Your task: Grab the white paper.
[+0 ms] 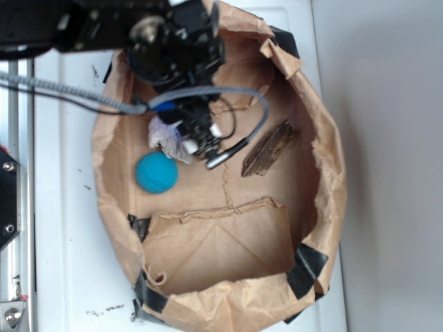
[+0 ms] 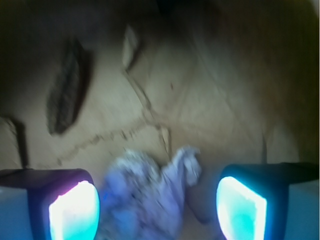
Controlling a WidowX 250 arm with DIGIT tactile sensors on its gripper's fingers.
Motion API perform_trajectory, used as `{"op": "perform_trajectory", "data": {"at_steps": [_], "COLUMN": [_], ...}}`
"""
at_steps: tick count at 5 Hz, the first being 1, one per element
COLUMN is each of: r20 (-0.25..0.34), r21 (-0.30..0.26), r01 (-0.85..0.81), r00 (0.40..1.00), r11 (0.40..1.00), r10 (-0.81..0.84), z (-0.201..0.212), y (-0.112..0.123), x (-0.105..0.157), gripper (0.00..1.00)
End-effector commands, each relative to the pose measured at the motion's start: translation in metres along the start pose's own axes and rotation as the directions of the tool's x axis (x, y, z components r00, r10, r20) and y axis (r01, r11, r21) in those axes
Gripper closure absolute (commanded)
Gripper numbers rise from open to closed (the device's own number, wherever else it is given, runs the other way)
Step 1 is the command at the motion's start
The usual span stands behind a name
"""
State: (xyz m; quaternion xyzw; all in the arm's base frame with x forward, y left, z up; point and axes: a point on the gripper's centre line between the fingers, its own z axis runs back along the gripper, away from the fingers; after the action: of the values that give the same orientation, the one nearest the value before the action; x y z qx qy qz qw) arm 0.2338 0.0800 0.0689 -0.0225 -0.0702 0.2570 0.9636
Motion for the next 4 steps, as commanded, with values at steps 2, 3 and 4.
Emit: {"op": "perform_trajectory", "data": {"at_steps": [2, 3, 4], "r20": [0.03, 0.02, 0.022], "r21": [-0.149, -0.125, -0.092], "r01": [0.069, 0.056, 0.056], "r00": [0.997, 0.998, 0.998], "r11": [0.986, 0.991, 0.994], "r10": [-0.065, -0.054, -0.054], "z": [-0.011, -0.019, -0.022], "y": [-0.021, -0.023, -0.012], "x": [-0.002, 0.004, -0.023], "gripper": [0.0, 0.0, 0.0]}}
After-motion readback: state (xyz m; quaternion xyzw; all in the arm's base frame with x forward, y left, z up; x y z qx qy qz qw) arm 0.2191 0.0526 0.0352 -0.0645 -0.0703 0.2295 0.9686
